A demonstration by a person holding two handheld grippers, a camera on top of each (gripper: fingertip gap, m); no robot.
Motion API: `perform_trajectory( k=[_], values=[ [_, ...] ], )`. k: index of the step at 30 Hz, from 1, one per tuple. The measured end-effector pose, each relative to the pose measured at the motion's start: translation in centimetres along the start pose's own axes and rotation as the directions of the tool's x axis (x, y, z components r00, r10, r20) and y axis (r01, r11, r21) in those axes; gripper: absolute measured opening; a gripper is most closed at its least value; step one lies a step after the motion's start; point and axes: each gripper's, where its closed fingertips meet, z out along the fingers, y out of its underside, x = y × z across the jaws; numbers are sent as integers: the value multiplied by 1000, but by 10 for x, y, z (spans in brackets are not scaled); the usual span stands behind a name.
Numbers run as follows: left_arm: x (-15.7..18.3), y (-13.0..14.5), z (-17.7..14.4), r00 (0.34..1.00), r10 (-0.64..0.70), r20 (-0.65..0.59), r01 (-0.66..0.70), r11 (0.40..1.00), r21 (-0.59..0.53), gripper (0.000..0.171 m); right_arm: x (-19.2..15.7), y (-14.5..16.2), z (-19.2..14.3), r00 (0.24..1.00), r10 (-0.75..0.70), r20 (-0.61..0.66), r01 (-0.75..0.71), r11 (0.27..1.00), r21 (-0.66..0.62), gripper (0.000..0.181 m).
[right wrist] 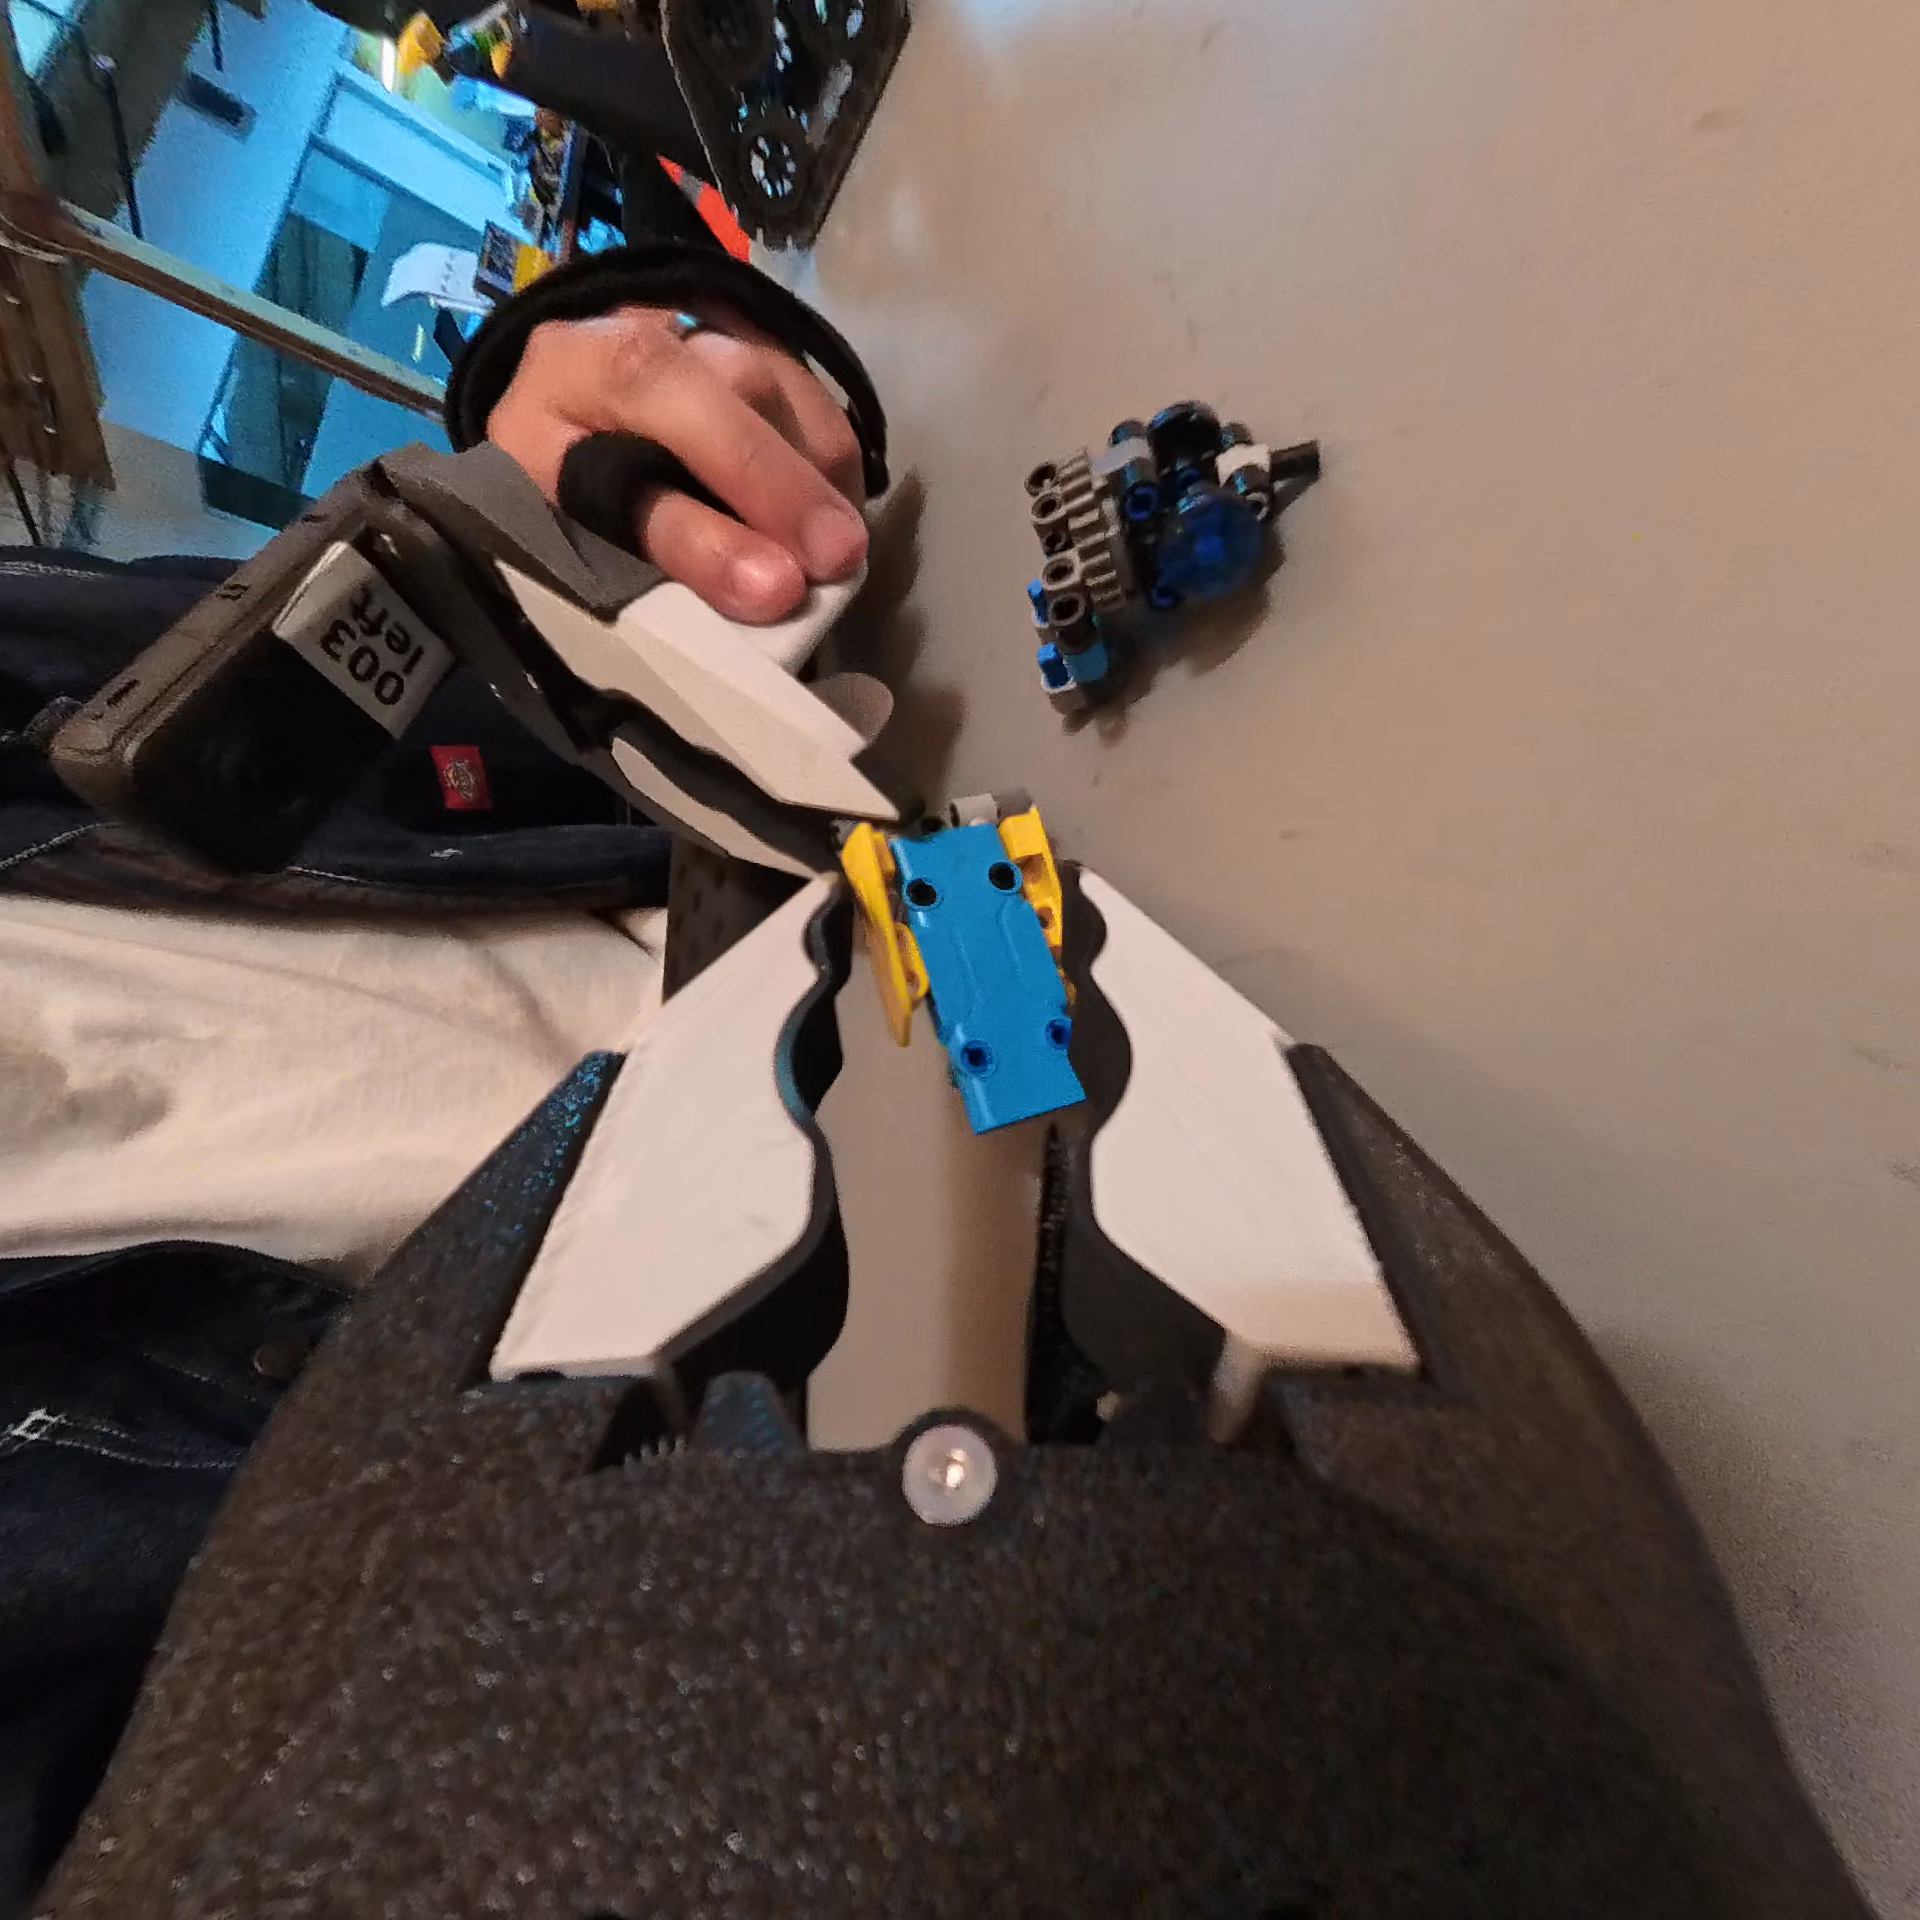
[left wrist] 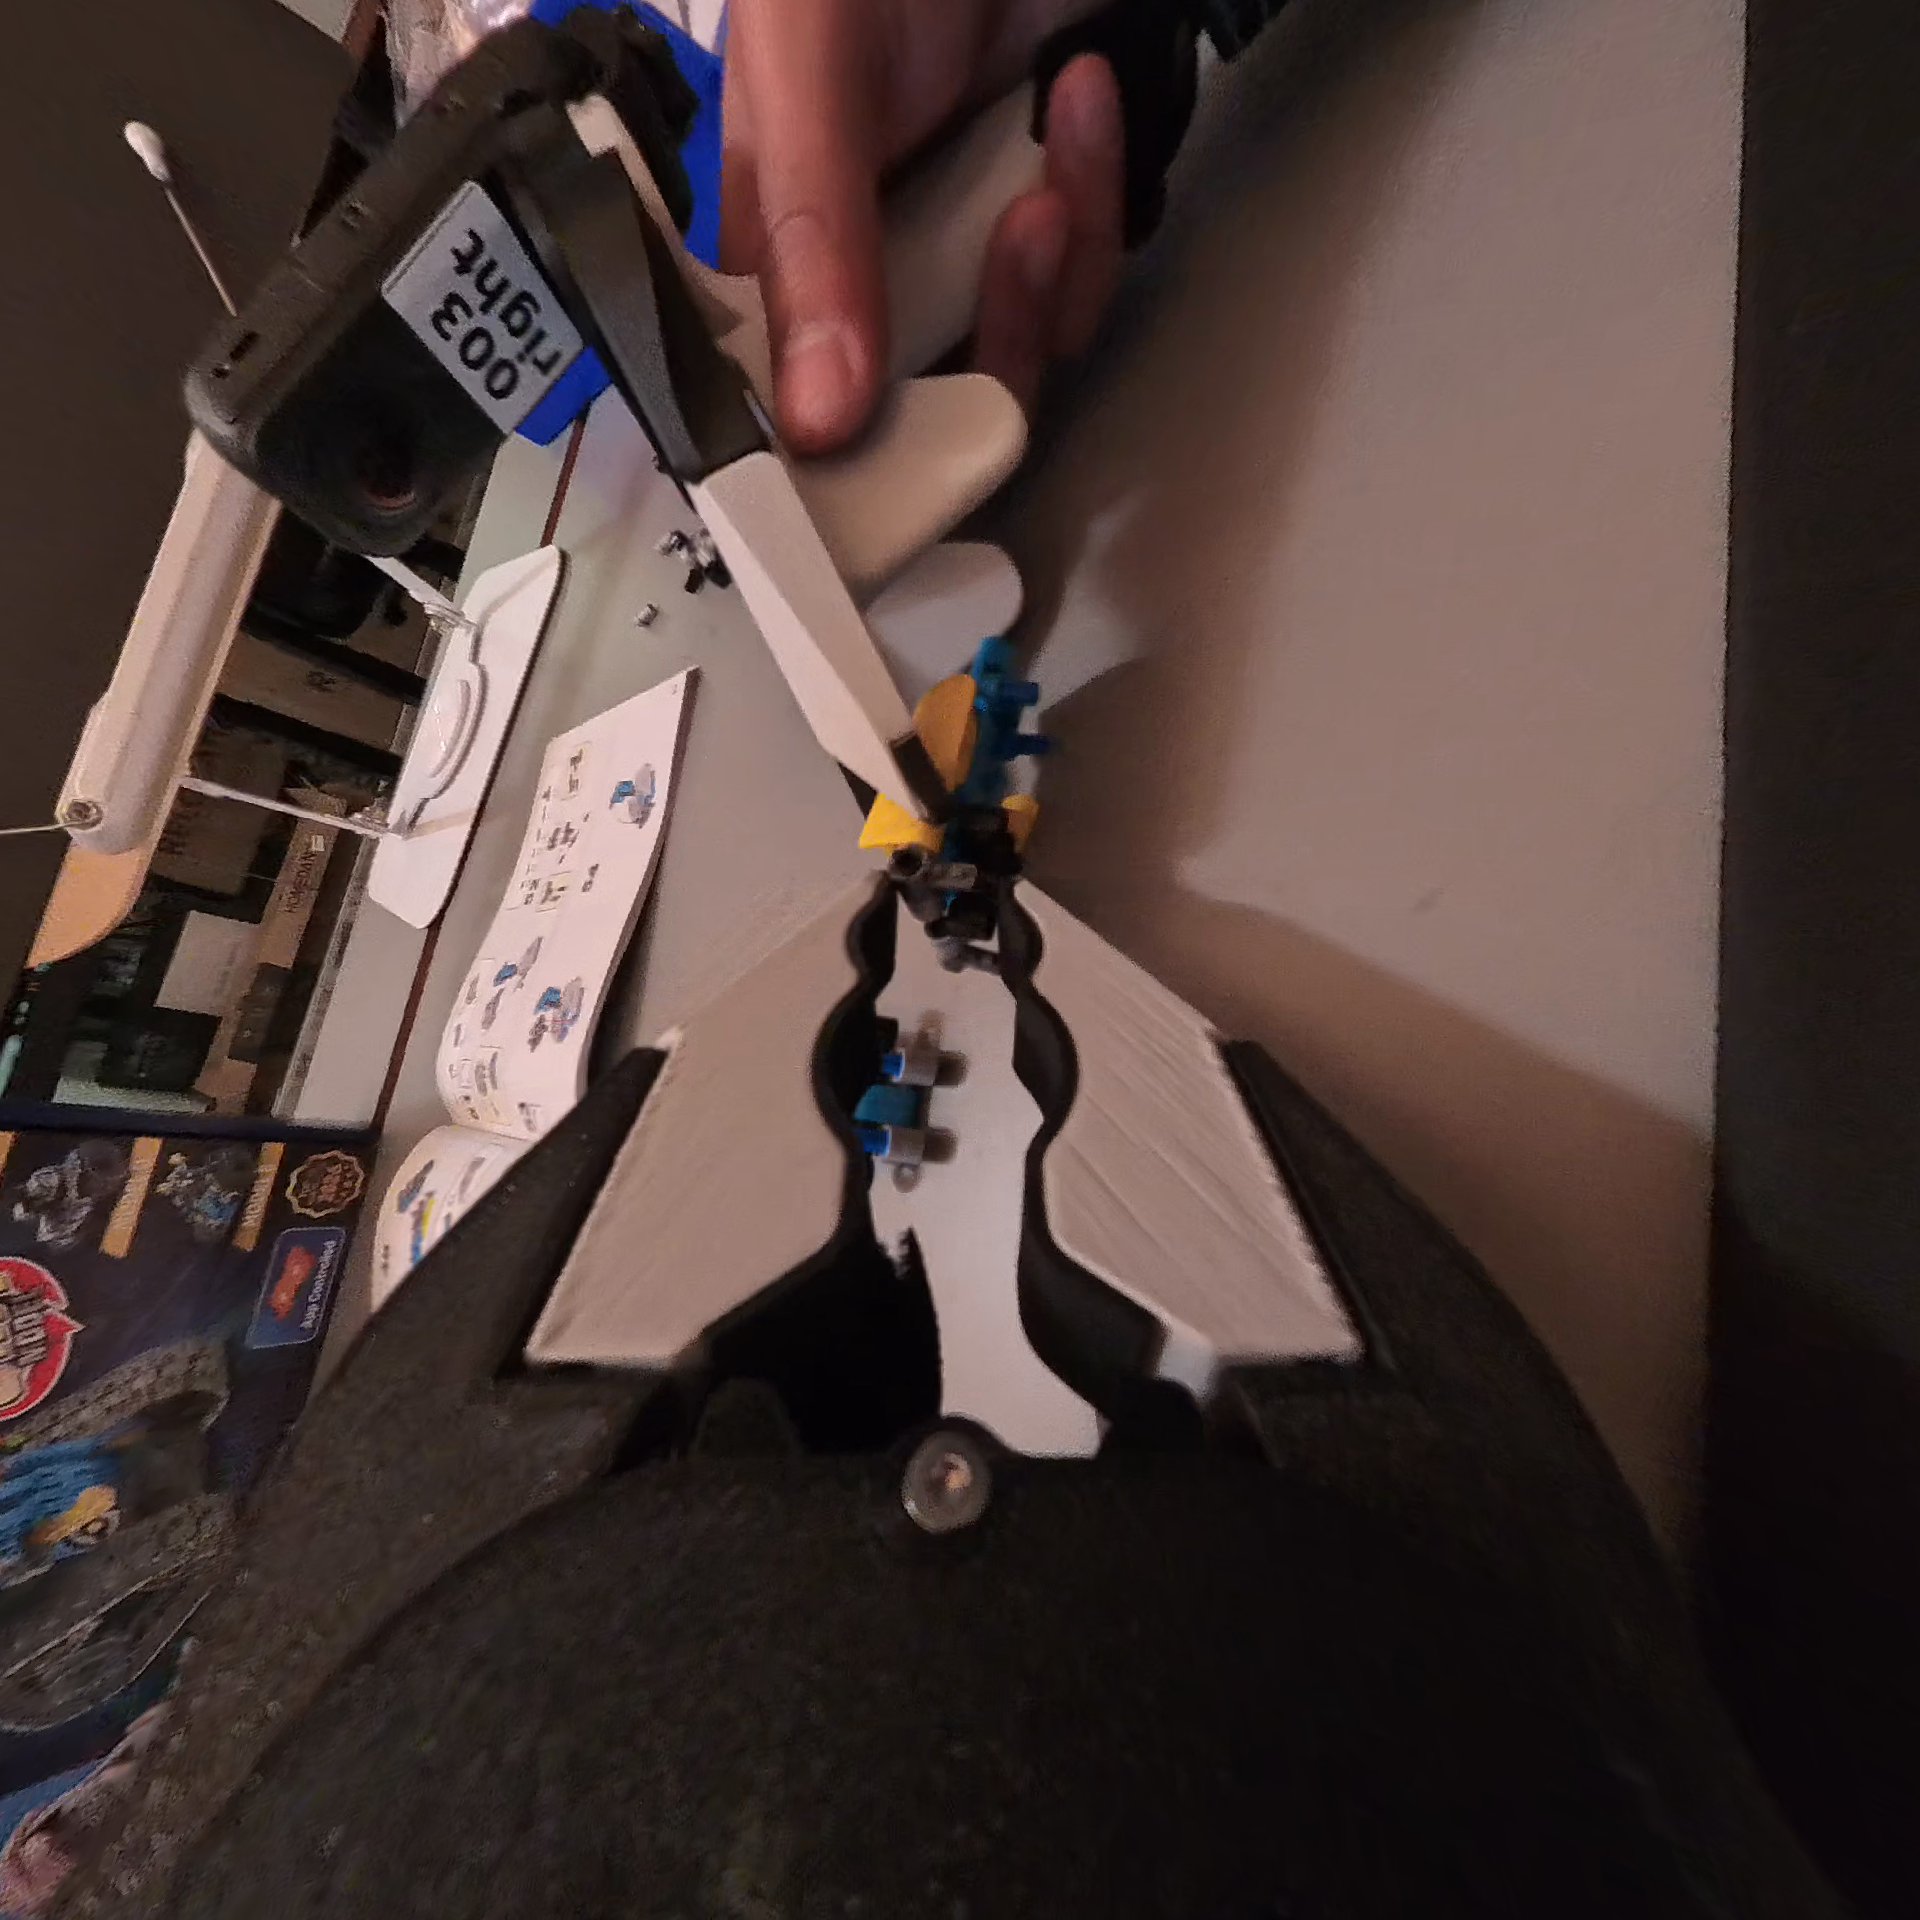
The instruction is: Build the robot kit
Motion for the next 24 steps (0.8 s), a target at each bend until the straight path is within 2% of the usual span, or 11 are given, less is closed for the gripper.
perform_trajectory(
  k=[2, 4, 6, 8, 11, 14, 15, 17, 18, 21, 24],
  values=[
    [-1, 2, 3, 998, -63, -26, 63, 998, -5, 16, 2, -1, -1, 1000, -18, -21, 18, 1000, 24, 45],
    [-4, 4, 5, 991, -130, -46, 129, 992, -14, 15, 3, -4, -4, 995, -80, -66, 84, 995, 58, 62],
    [-5, 4, 6, 972, -218, -82, 218, 976, -10, 15, -7, -11, -12, 976, -192, -103, 204, 971, 125, 62],
    [-7, 3, 6, 943, -308, -126, 309, 951, -6, 15, -7, -8, -17, 925, -312, -216, 339, 936, 99, 61],
    [-8, 3, 8, 881, -430, -197, 434, 901, -22, 15, 1, -7, -17, 766, -494, -412, 541, 841, -3, 47],
    [-11, 4, 8, 850, -480, -217, 488, 873, -19, 15, 16, -7, -14, 692, -526, -494, 561, 823, -91, 23],
    [-13, 5, 7, 847, -488, -211, 497, 868, -16, 15, 14, -9, -14, 704, -519, -486, 562, 825, -66, 21],
    [-20, 3, 2, 825, -524, -214, 538, 843, 12, 17, 13, -10, -15, 789, -429, -440, 481, 877, 9, 19],
    [-26, 0, -3, 807, -549, -218, 569, 822, 37, 18, 13, -12, -19, 831, -370, -415, 432, 900, 62, 11],
    [-37, -4, -17, 716, -638, -284, 680, 728, 81, 29, -12, -21, -30, 934, -275, -229, 333, 903, 273, 11],
    [-38, -12, -20, 652, -673, -349, 739, 667, 94, 37, -41, -26, -34, 944, -316, -97, 329, 870, 367, 10]
  ],
)
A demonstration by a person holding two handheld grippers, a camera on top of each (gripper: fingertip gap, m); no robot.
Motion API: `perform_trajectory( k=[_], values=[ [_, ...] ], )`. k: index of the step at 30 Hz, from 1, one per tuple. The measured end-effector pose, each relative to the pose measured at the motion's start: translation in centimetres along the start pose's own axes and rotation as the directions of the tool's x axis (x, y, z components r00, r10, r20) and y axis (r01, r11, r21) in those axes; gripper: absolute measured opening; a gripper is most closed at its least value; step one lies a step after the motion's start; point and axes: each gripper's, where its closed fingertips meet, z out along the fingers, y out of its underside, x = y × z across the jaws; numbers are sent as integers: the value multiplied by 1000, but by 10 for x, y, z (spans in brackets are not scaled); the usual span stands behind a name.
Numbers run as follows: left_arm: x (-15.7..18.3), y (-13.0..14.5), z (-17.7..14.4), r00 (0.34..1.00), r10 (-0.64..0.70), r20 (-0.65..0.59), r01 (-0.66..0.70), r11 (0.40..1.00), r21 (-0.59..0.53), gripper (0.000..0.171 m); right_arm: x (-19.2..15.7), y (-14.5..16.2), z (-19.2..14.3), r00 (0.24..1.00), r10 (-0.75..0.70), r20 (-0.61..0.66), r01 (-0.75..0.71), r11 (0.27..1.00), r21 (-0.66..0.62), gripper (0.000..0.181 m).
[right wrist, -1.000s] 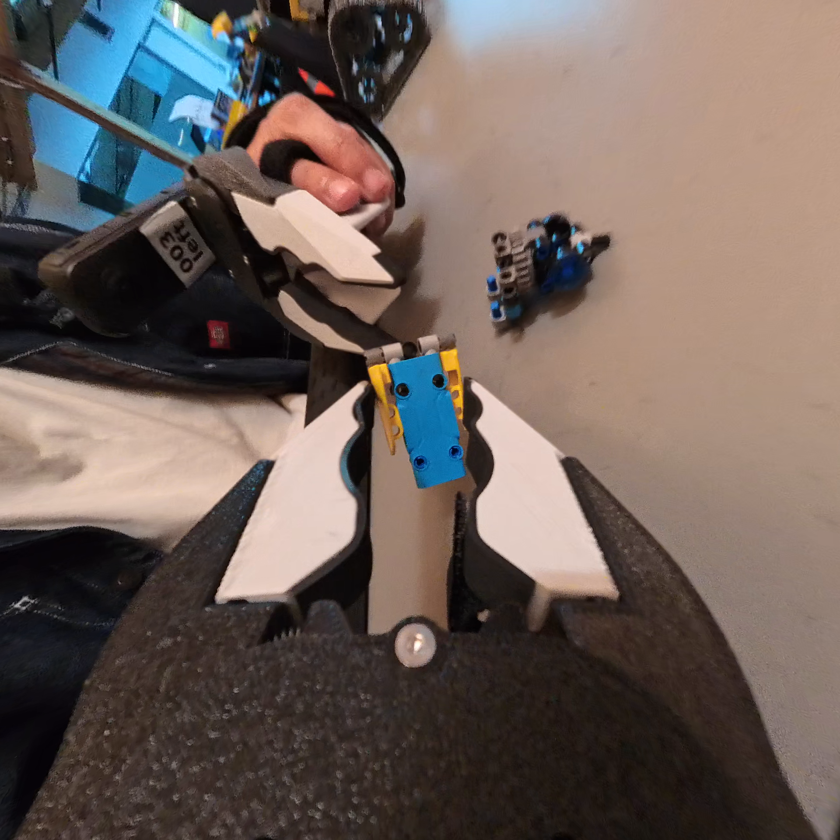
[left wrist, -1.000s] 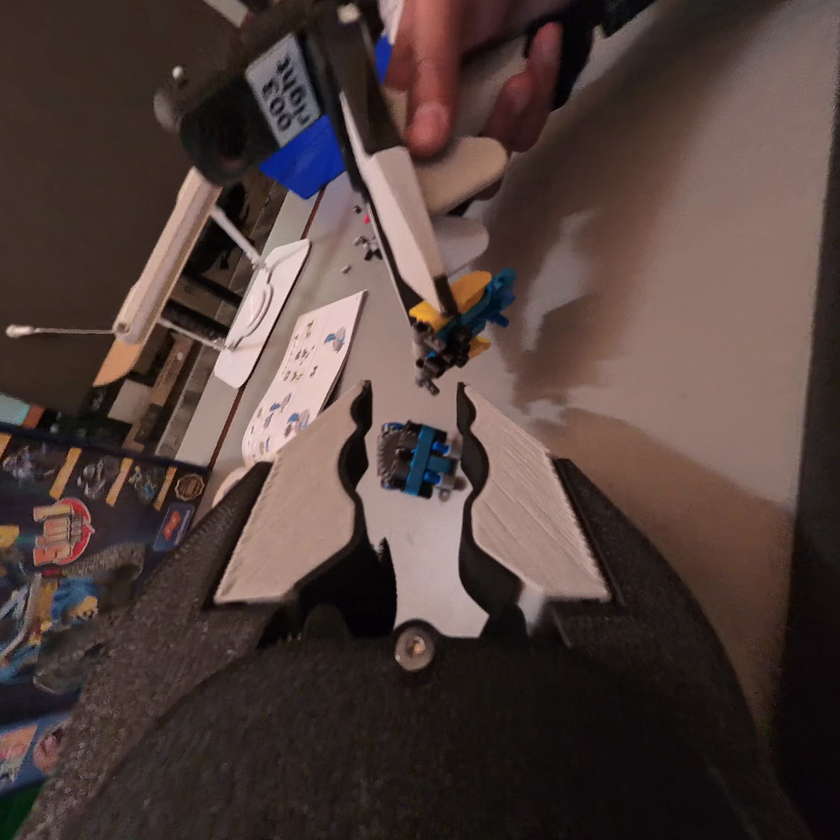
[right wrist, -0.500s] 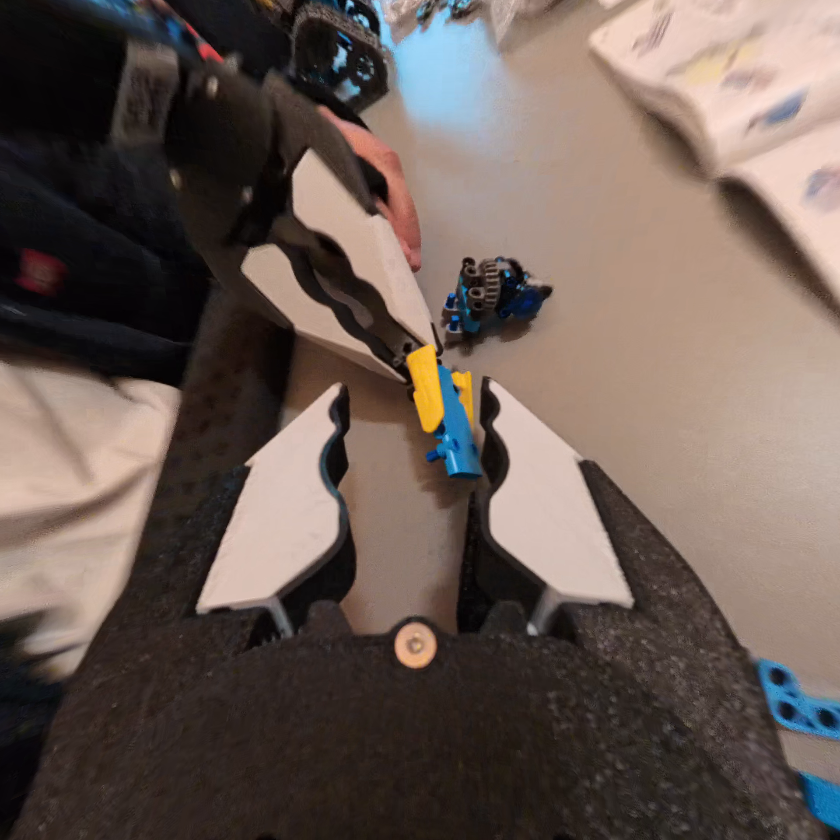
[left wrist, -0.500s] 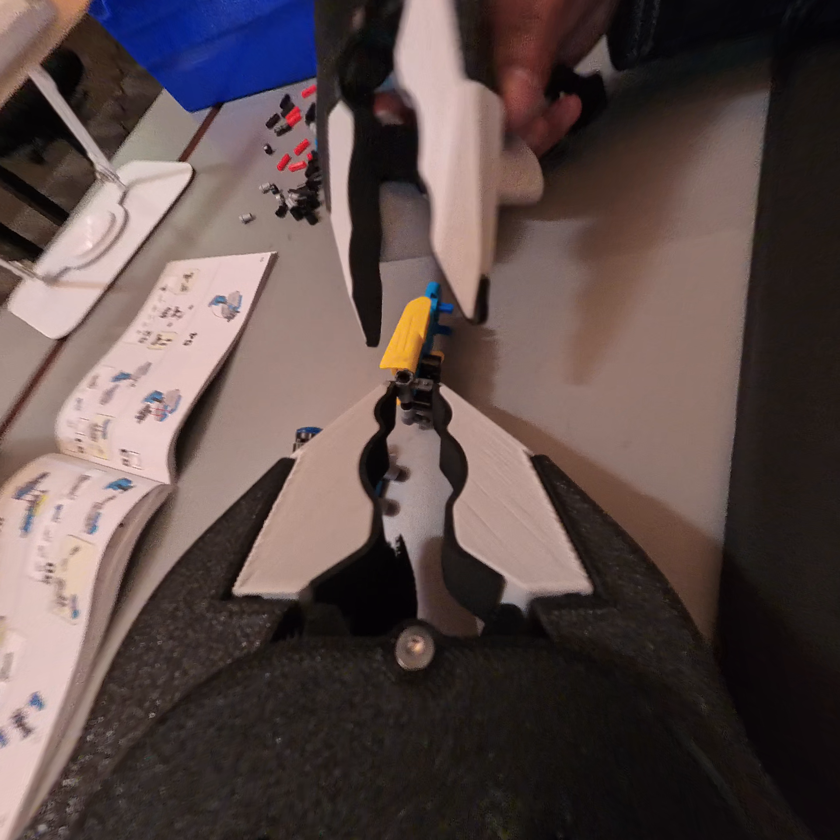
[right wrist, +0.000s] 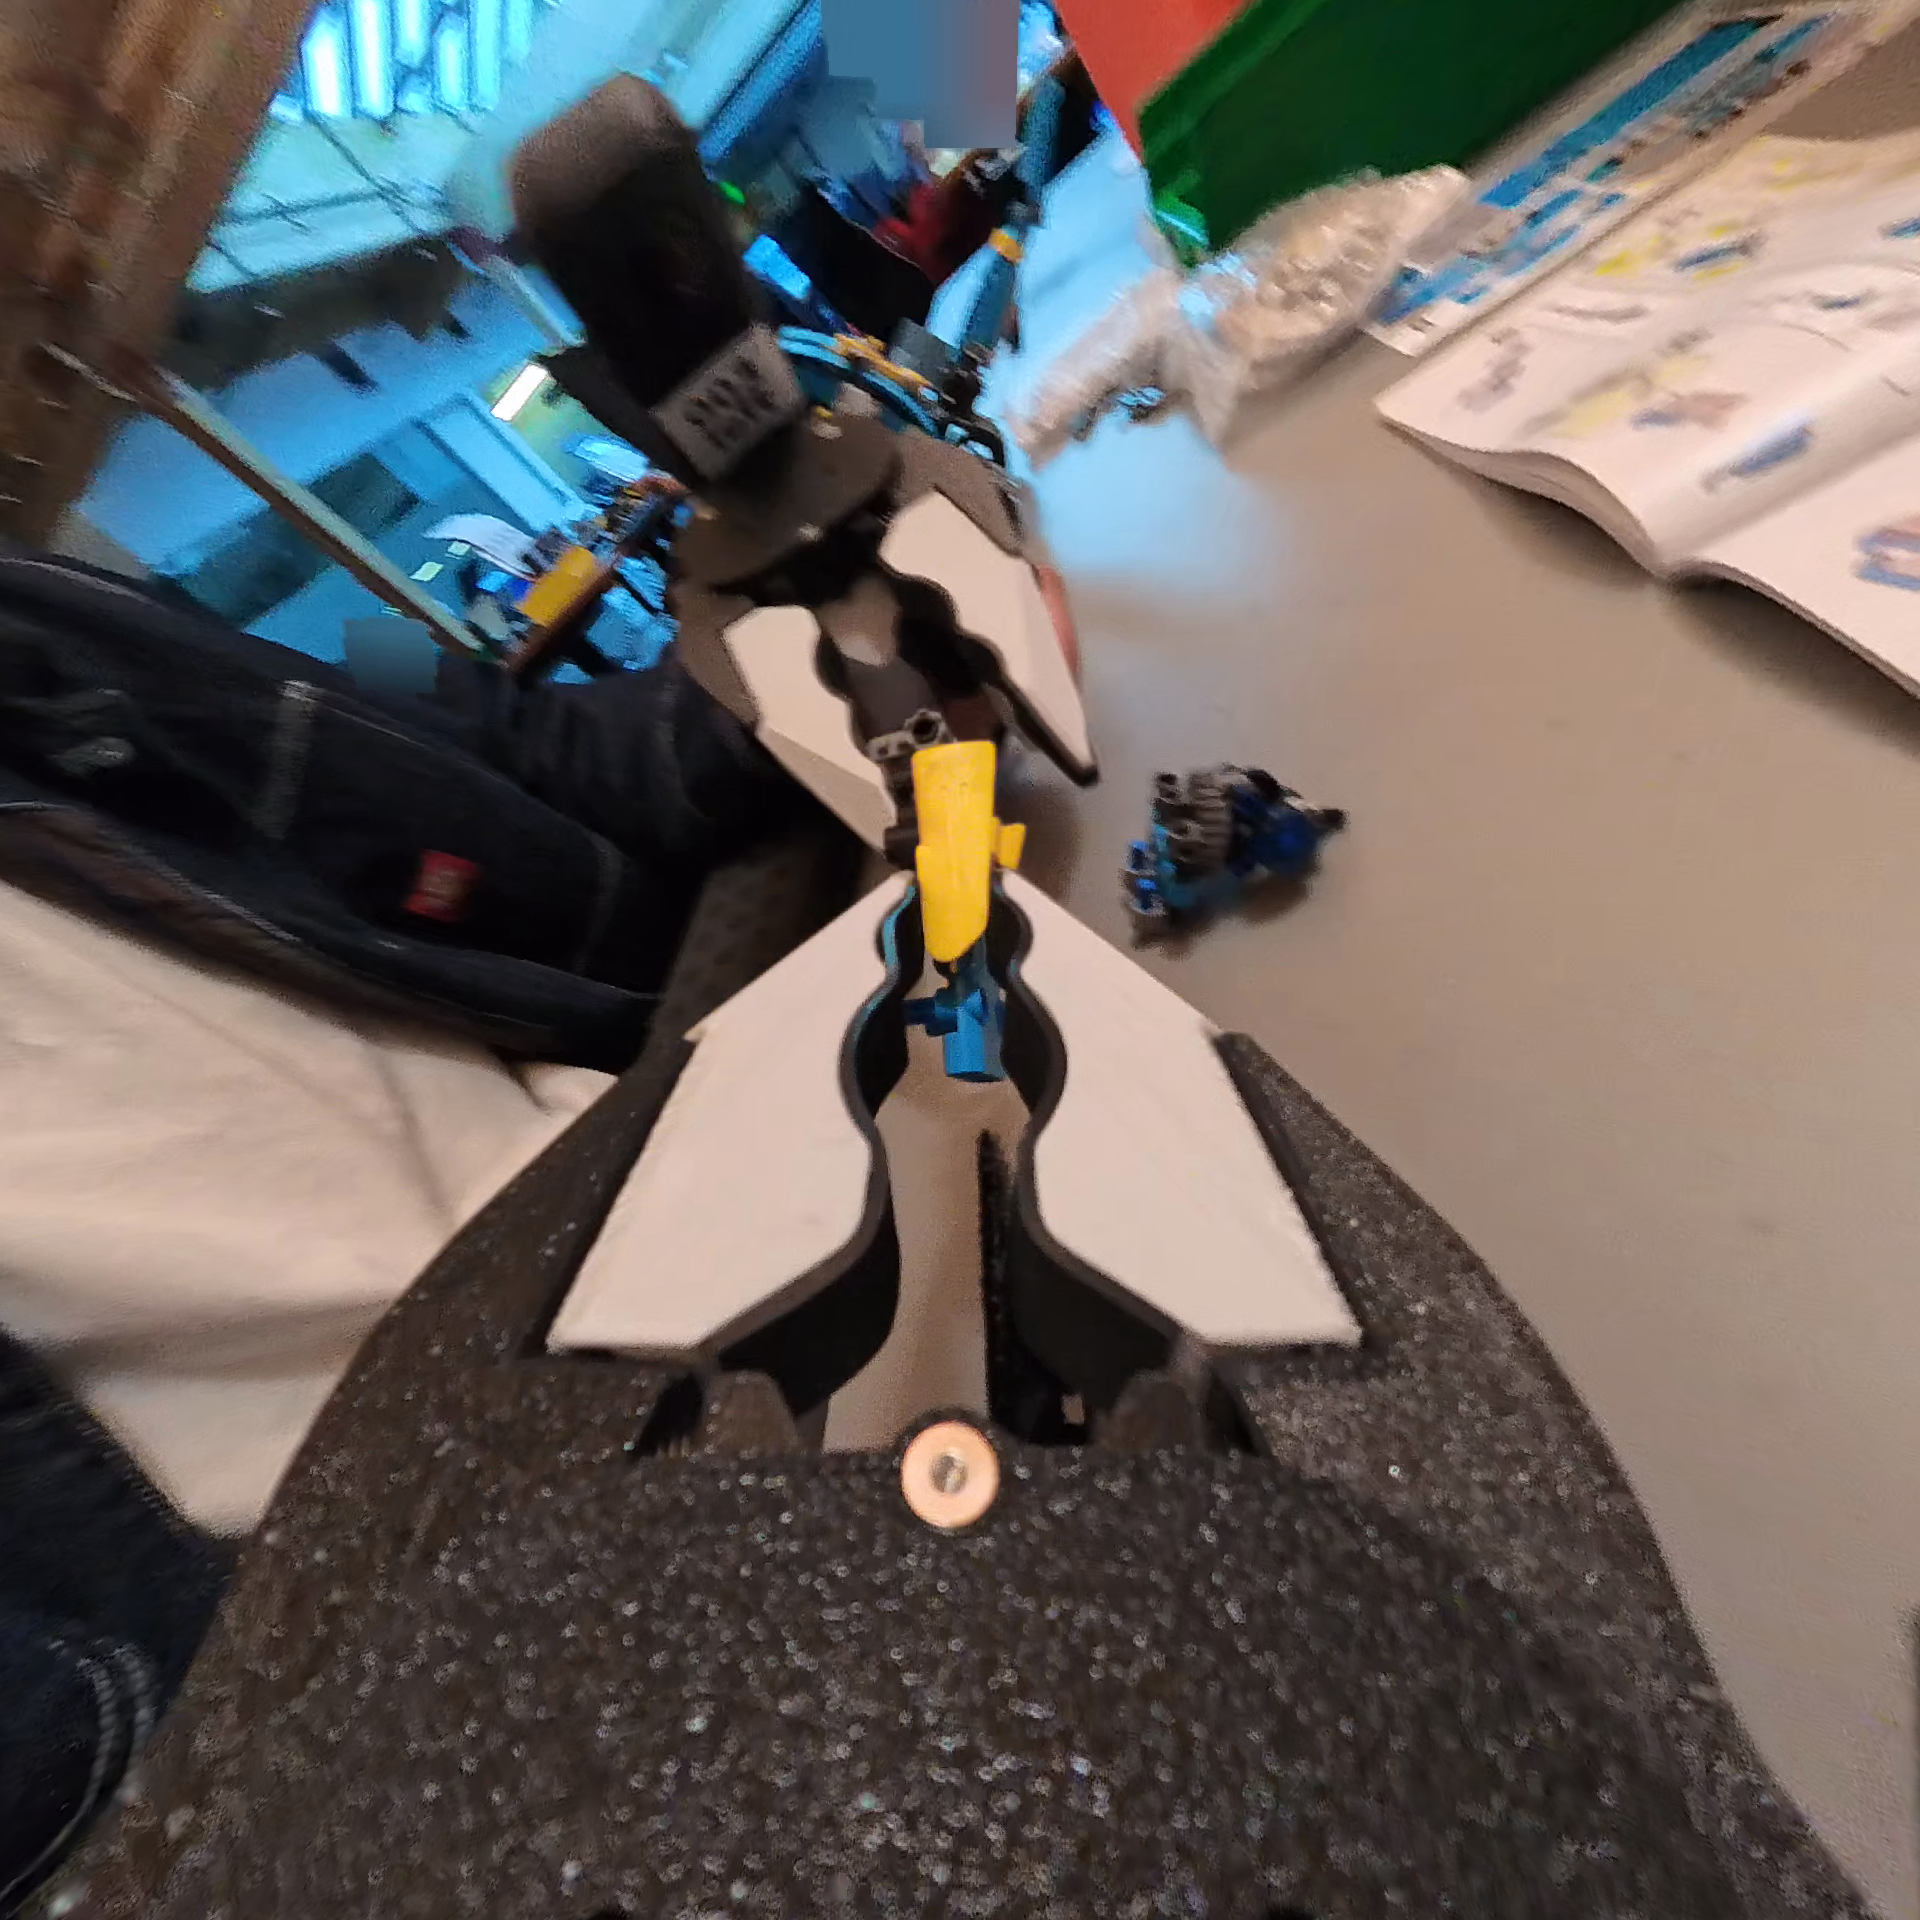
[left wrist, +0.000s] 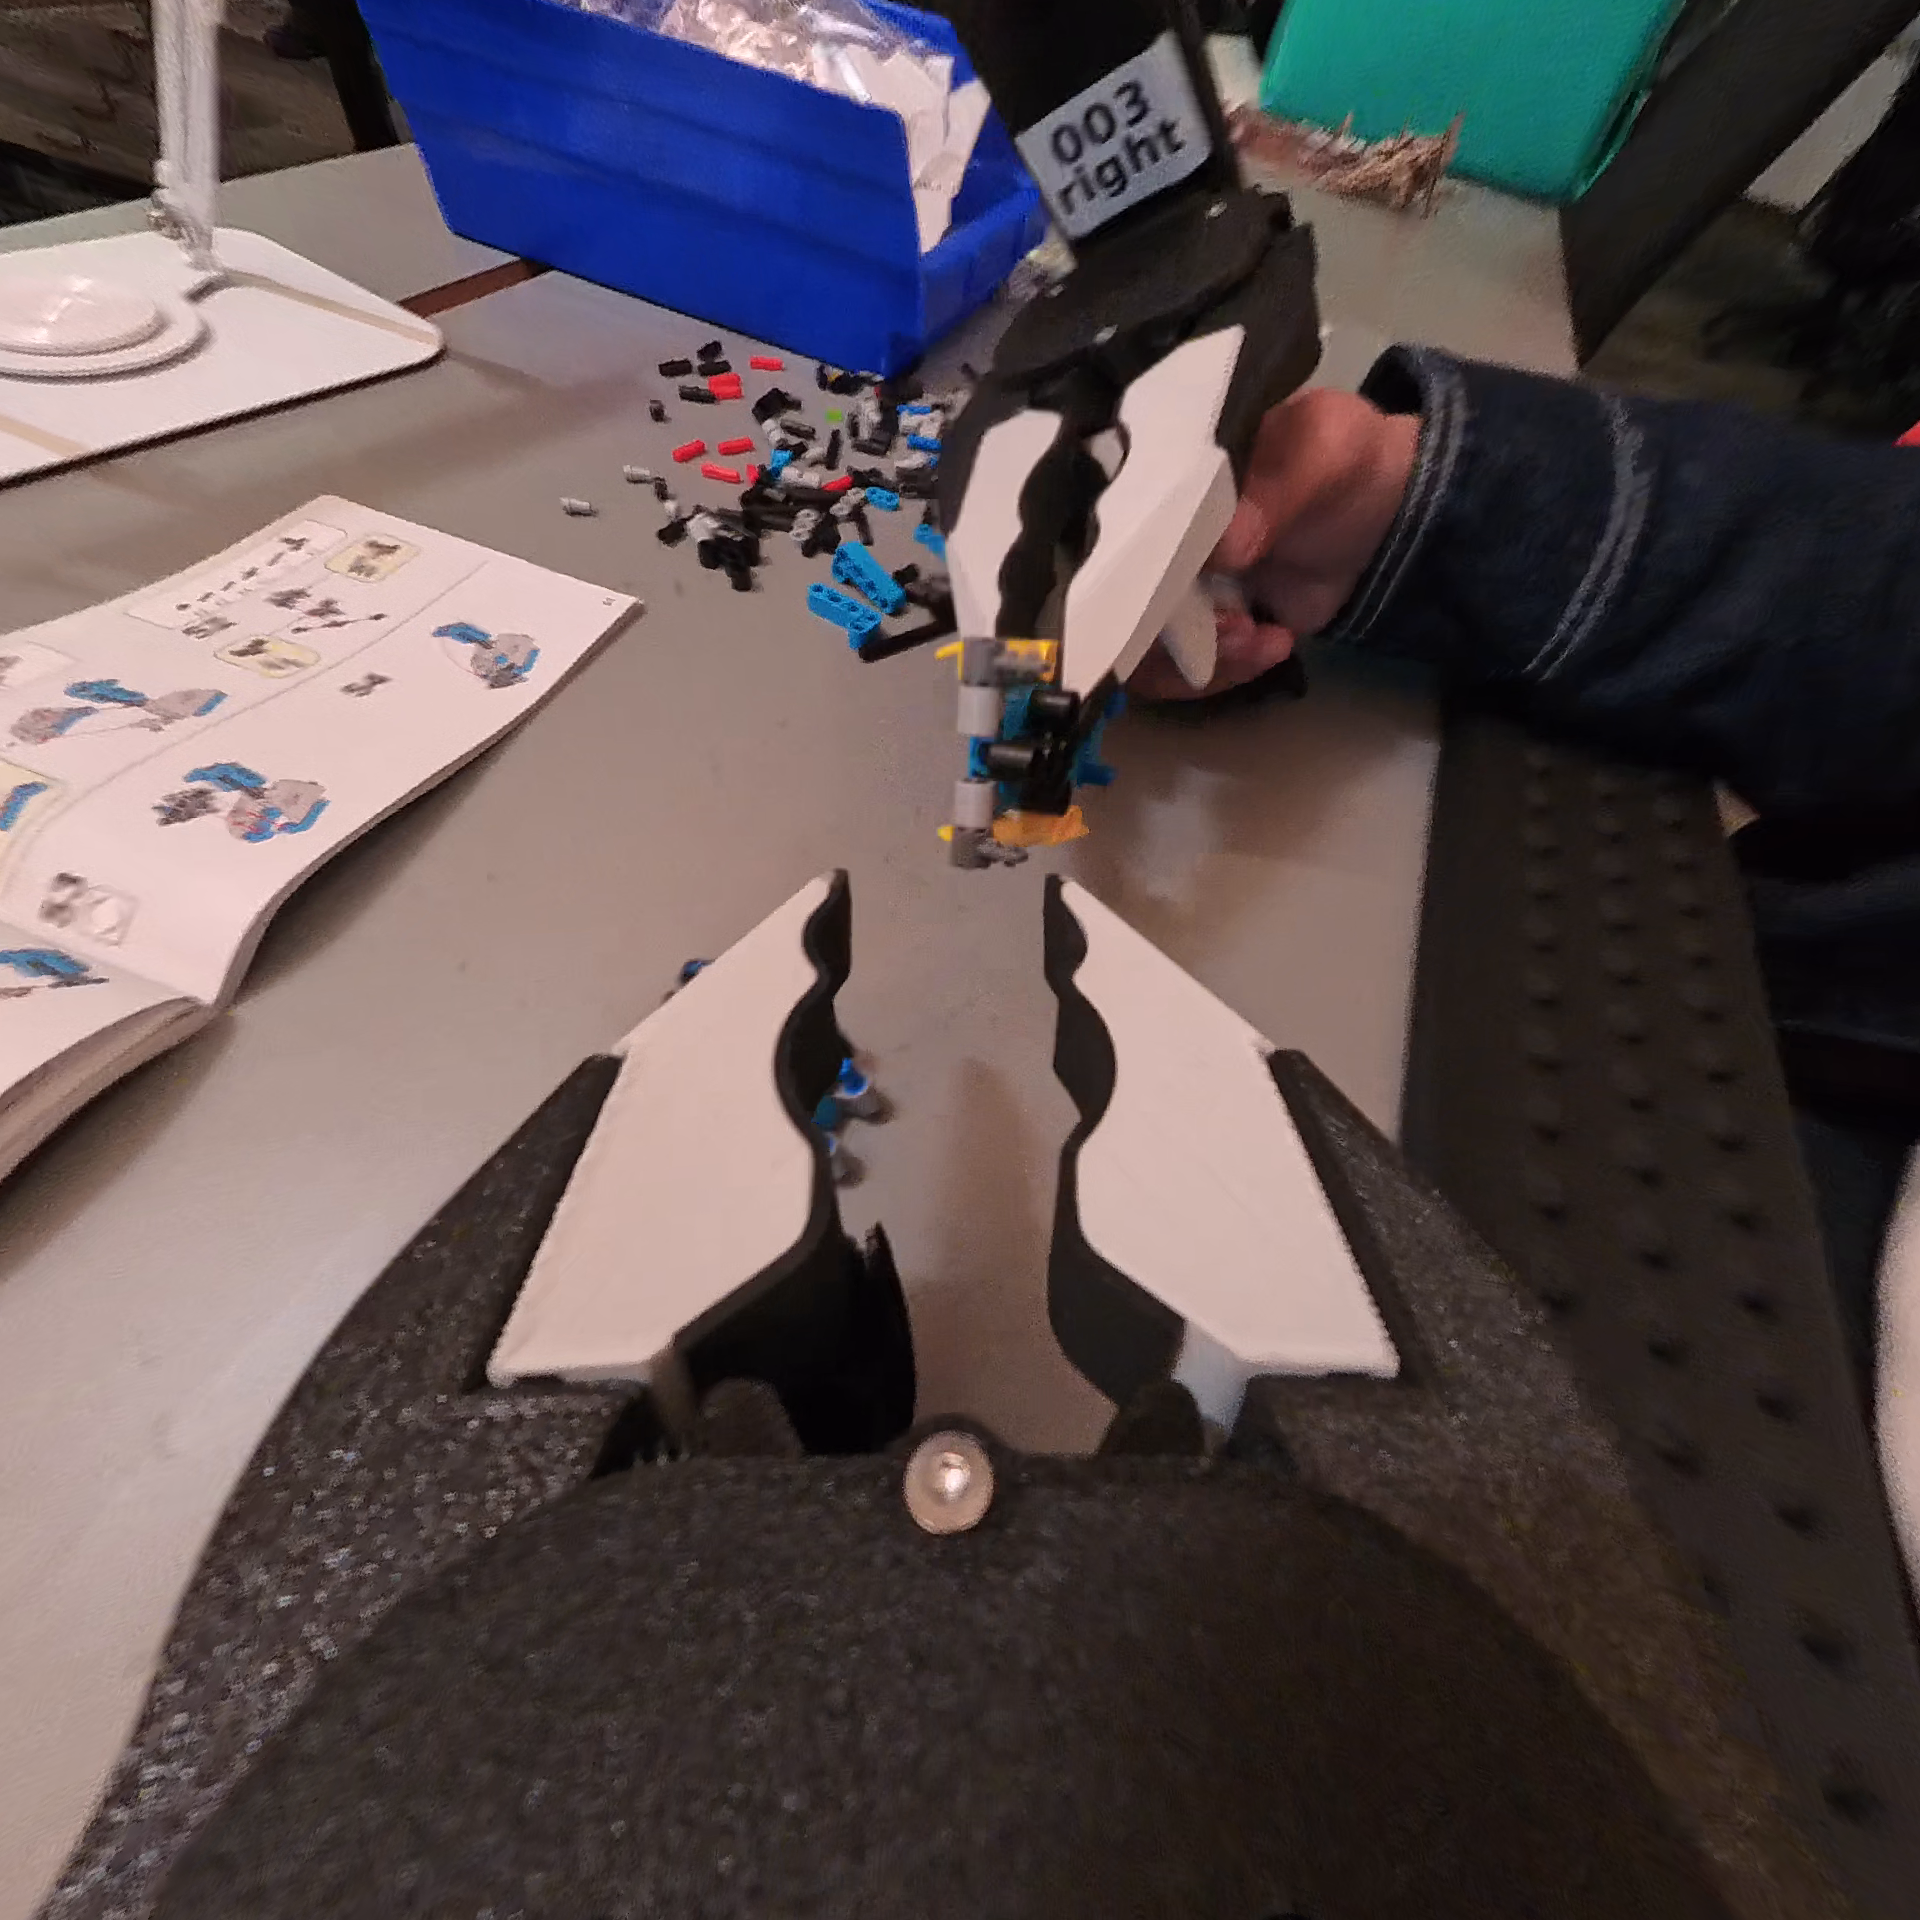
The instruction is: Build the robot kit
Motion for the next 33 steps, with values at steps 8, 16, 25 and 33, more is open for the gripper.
perform_trajectory(
  k=[8, 16, 25, 33],
  values=[
    [23, -17, -3, 975, -110, -193, 129, 988, 85, 25, -18, -8, 12, 998, -35, 46, 34, 999, 38, 10],
    [12, -13, -2, 979, -144, -148, 156, 985, 73, 24, -5, -8, 15, 994, -72, -86, 76, 996, 38, 11],
    [9, -26, -12, 987, -106, -120, 122, 982, 143, 23, -10, -8, 18, 995, -73, -65, 76, 996, 40, 29],
    [12, -44, -23, 987, -99, -126, 127, 962, 243, 27, -18, -29, 10, 996, -63, -61, 73, 980, 185, 9]
  ],
)
